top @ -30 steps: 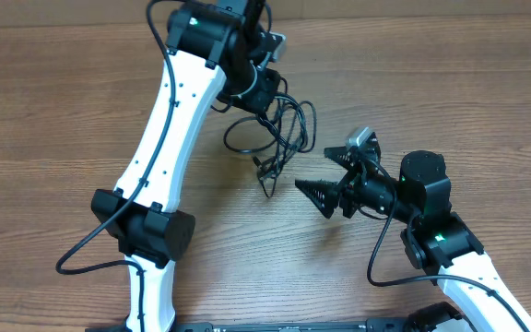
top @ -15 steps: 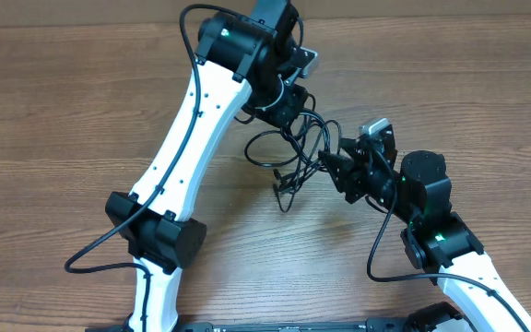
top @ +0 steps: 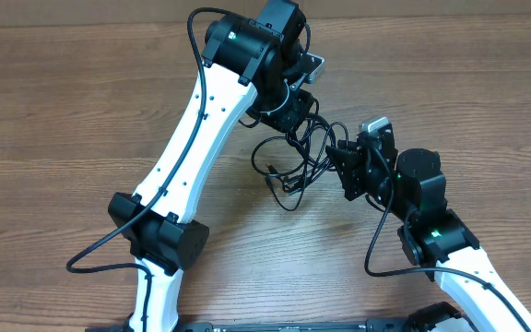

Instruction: Untangle cables

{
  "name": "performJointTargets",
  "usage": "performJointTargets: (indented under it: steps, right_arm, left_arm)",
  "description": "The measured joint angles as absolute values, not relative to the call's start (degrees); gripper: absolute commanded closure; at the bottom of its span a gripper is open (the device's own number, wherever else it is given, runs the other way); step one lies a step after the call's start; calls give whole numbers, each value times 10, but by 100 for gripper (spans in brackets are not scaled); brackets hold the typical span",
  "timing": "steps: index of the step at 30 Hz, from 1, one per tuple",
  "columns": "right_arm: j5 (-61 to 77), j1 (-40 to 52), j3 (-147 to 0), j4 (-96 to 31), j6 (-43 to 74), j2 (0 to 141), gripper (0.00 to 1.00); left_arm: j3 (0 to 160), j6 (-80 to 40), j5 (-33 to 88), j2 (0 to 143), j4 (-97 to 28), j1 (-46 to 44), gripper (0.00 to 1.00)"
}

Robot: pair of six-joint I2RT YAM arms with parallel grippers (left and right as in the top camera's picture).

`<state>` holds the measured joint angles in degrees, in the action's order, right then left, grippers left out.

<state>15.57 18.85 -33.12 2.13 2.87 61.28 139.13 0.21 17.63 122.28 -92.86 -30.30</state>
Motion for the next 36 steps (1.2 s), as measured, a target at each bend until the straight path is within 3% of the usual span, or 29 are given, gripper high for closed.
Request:
performJointTargets:
  steps: [12,36]
  right_arm:
    - [175,187,-331,21,29,614,96]
    - [393,185,-332,30,29,614,96]
  left_arm:
    - [1391,2,175,1223,-922,-303,96]
    - [1391,-12,182,1223,-903,-241,96]
